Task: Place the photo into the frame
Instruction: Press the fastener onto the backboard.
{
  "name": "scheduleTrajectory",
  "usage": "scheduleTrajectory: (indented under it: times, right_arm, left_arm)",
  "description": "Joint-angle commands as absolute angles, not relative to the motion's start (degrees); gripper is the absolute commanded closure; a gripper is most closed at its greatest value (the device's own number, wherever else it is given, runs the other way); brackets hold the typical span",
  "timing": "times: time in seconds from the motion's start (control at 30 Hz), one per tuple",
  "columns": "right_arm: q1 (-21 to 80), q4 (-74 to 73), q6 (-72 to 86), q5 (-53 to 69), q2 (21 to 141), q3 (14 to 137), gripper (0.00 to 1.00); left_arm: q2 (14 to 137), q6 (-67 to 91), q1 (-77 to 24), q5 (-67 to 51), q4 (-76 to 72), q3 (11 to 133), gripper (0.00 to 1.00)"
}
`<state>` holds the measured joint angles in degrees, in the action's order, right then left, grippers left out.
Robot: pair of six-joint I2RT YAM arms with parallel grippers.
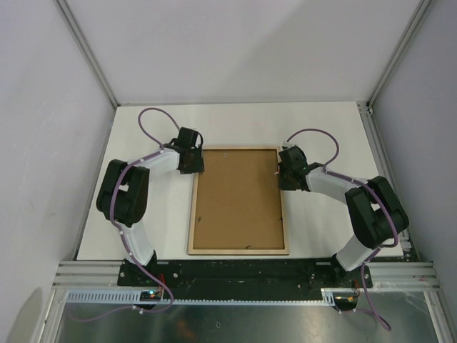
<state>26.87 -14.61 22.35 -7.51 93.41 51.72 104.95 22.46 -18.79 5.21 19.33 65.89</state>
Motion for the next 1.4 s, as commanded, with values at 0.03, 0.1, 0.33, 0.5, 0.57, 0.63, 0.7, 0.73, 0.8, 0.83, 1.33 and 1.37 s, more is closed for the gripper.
scheduleTrajectory:
  times: [0.03,0.1,0.33,0.5,0.57,0.63,0.7,0.73,0.8,0.83,1.33,1.37]
  right_arm:
    - [26.4,-15.2,22.5,-7.9,93.4,51.5,1.0]
    - [26.3,-15.1,22.5,-7.8,93.4,51.6,1.0]
    - [26.2,-15.2,22.4,-7.6,93.6,51.5,1.0]
    - [26.2,-15.1,22.5,-7.5,93.9,51.6,1.0]
    - [26.2,-15.1,22.5,-7.5,94.0,51.6,1.0]
    - [26.2,-15.2,22.5,-7.6,94.1,51.6,1.0]
    - [26.2,-15.1,22.5,-7.6,94.1,51.6,1.0]
    - [26.2,-15.1,22.5,-7.5,94.2,51.6,1.0]
    - [26.1,-15.2,22.6,-7.4,94.3,51.7,1.0]
    - [26.2,-15.1,22.6,-7.4,94.3,51.7,1.0]
    - [26.2,-15.6,22.5,-7.4,94.8,52.2,1.0]
    - [26.2,-15.6,22.5,-7.4,94.8,52.3,1.0]
  left_arm:
    - [102.3,22.2,-18.9,4.4,19.7,66.2,0.51]
    - [102.5,22.3,-18.9,4.9,19.8,66.0,0.52]
    - [103.8,23.2,-18.9,6.3,19.7,65.3,0.63]
    - [104.3,23.5,-18.9,7.4,19.7,65.1,0.73]
    - [104.4,23.8,-18.9,7.5,19.7,65.1,0.77]
    - [104.4,24.1,-18.9,7.5,19.7,65.1,0.8]
    - [104.5,24.4,-18.9,7.5,19.7,64.9,0.82]
    - [104.6,24.6,-18.9,7.5,19.7,64.9,0.82]
    - [104.5,24.9,-18.9,6.6,19.6,64.8,0.82]
    - [104.4,25.0,-18.9,6.2,19.4,64.9,0.8]
    - [104.8,27.4,-18.8,4.3,18.6,68.0,0.59]
    - [105.1,27.5,-18.8,4.9,18.6,68.0,0.61]
